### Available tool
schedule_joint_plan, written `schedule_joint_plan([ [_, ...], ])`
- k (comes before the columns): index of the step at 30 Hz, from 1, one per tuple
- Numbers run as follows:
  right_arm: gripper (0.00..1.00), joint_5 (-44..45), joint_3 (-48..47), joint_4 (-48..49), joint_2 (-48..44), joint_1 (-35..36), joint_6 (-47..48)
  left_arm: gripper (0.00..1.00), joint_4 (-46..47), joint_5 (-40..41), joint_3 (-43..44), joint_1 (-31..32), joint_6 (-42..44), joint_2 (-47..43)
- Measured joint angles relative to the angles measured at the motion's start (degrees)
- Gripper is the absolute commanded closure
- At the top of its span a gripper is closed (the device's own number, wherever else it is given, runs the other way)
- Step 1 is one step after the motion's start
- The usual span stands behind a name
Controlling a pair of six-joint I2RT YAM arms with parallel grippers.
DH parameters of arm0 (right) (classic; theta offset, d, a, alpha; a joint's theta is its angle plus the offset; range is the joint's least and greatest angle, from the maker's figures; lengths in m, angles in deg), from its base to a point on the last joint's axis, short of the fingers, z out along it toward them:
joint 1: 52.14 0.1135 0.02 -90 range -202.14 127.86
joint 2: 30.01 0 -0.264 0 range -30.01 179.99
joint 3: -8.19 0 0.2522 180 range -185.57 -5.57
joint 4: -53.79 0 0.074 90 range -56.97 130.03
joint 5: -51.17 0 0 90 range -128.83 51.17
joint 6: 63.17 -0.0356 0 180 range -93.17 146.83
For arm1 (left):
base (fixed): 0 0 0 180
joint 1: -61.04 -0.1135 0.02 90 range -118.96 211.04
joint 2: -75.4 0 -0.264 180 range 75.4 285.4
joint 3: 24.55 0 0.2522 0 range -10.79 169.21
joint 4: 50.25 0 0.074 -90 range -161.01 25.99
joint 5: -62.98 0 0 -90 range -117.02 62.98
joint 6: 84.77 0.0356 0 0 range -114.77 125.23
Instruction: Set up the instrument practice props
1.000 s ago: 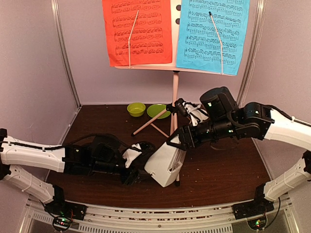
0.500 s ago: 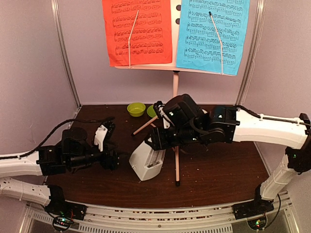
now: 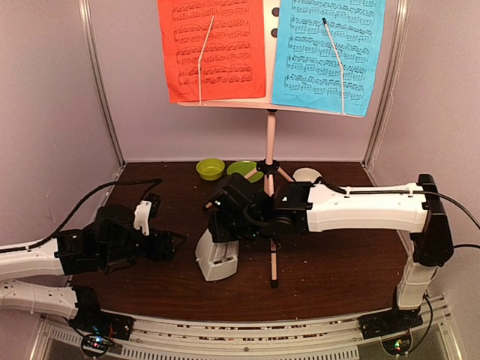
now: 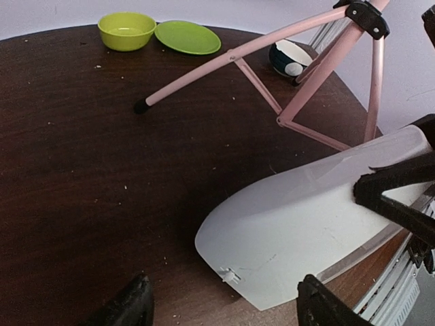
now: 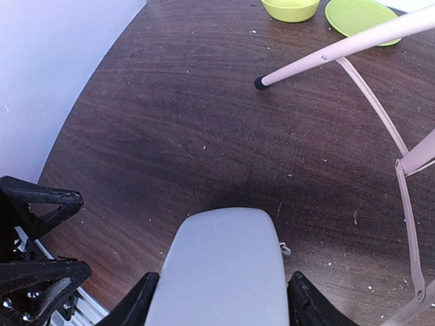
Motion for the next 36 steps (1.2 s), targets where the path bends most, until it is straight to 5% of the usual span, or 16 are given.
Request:
schedule_joint_plan([
  [9,0.24,0.8,-1.9,1.0,4.2,0.7,-3.0,0.26,-1.2,-2.1,-0.7,-2.9,-2.2,0.0],
  [12,0.01,0.9,-3.6,2.2,4.5,1.2,-3.3,0.26,-1.1,-3.7,-1.2,-4.5,-2.2,0.2],
  [23,0.0,-2.3,-2.4,8.3,1.6,2.1,-0.3,0.33,-1.0,-9.0,-2.7,-7.3,-3.5,3.0],
  [30,0.02,-5.7,11.5,14.4,-13.4,1.9,3.5,0.45,-0.4,-13.0,-4.9,-7.4,-5.9,6.5],
  [36,0.16,-9.7,24.6,19.4,-23.5,0.7,6.6,0.49,3.1,-16.2,-5.1,-7.5,-6.0,12.9],
])
